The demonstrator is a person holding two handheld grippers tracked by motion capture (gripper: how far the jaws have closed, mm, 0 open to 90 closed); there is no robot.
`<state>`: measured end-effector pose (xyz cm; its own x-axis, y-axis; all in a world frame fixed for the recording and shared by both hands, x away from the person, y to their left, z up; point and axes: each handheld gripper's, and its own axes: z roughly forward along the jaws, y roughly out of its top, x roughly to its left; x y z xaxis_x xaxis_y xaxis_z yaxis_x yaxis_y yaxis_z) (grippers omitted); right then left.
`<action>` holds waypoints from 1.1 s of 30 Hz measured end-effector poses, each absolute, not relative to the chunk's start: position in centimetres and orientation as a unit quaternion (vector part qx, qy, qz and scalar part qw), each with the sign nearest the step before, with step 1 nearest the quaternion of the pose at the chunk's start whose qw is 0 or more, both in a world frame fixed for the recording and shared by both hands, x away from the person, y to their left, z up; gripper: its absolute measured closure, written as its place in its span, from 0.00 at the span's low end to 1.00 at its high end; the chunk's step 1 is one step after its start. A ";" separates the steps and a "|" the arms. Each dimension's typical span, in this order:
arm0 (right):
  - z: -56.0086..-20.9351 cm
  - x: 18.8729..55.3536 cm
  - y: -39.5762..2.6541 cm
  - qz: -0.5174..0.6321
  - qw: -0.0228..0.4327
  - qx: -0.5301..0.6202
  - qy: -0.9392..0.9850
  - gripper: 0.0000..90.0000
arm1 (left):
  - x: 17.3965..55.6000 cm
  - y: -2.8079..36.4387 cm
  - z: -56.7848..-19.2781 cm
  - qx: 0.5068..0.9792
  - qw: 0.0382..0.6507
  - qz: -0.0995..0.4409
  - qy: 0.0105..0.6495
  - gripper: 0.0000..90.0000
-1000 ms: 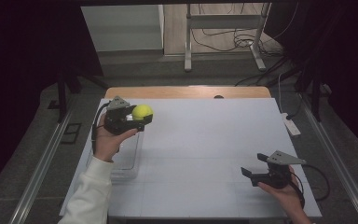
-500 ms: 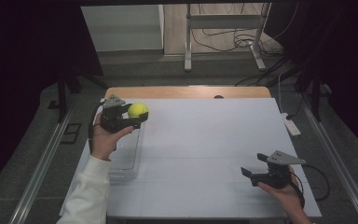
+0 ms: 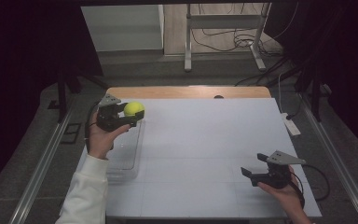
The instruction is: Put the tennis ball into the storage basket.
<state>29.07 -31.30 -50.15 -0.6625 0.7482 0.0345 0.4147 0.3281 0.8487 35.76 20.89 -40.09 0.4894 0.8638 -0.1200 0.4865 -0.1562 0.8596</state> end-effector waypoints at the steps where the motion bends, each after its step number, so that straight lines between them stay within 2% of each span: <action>1: -50.2 29.1 -31.3 0.449 0.185 0.367 0.793 0.12 | 35.8 20.9 -40.1 0.731 0.458 0.207 0.462 0.29; 33: -50.2 29.1 -31.3 0.449 0.185 0.367 0.794 0.12 | 36.8 23.8 -41.0 0.712 0.432 0.229 0.503 0.29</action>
